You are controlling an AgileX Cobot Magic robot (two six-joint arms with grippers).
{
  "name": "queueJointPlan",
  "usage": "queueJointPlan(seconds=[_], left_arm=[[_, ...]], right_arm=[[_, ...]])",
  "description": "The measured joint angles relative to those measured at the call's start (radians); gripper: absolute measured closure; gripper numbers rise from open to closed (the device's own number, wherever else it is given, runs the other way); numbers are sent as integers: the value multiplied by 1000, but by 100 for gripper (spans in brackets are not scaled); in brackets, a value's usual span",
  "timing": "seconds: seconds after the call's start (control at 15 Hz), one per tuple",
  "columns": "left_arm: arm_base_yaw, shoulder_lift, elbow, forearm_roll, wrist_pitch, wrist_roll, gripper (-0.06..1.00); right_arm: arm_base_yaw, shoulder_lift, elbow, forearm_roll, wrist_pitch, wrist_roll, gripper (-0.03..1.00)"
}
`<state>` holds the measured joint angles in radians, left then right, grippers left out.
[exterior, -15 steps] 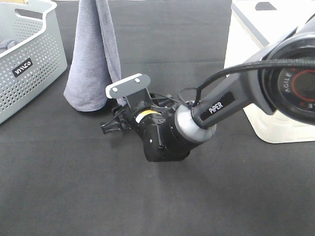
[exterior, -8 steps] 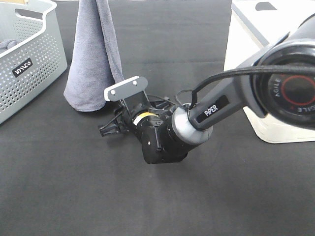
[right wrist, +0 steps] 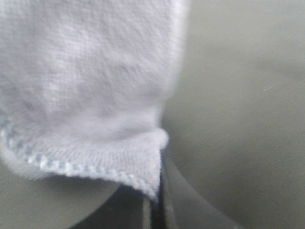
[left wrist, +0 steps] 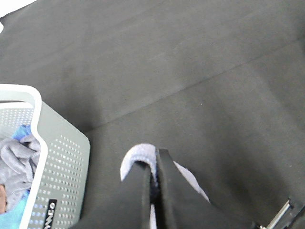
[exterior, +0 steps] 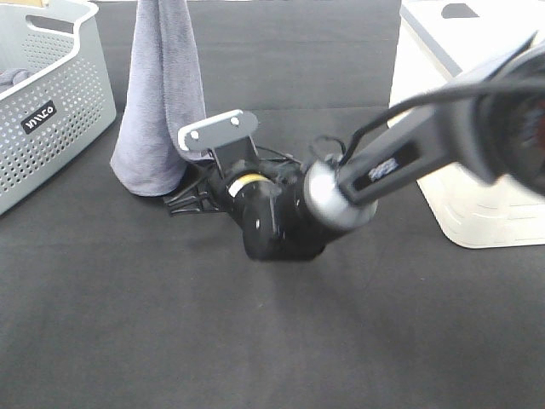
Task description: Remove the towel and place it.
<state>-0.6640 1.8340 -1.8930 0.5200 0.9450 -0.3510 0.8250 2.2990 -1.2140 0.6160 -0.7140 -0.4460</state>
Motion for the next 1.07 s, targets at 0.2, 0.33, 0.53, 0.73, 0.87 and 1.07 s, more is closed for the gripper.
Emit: queueJointPlan(seconds=[0.2, 0.33, 0.53, 0.73, 0.87, 1.07], left_arm=[[0, 0, -18, -6, -23, 28, 94], [17, 1, -87, -38, -34, 28, 94], [82, 0, -173, -124, -46, 28, 94], [180, 0, -187, -253, -52, 49, 94], [278, 0, -187, -382, -71, 54, 94], [356, 0, -182, -478, -84, 54, 94]], right_arm=[[0, -143, 1, -1, 413, -81, 95], [-14, -260, 1, -13, 637, -161, 95], [-99, -381, -6, -32, 884, -190, 95], [-218, -512, -19, -169, 1114, -191, 95], [-299, -567, -144, -290, 1332, -191, 95], [-322, -564, -327, -492, 1577, -198, 95]])
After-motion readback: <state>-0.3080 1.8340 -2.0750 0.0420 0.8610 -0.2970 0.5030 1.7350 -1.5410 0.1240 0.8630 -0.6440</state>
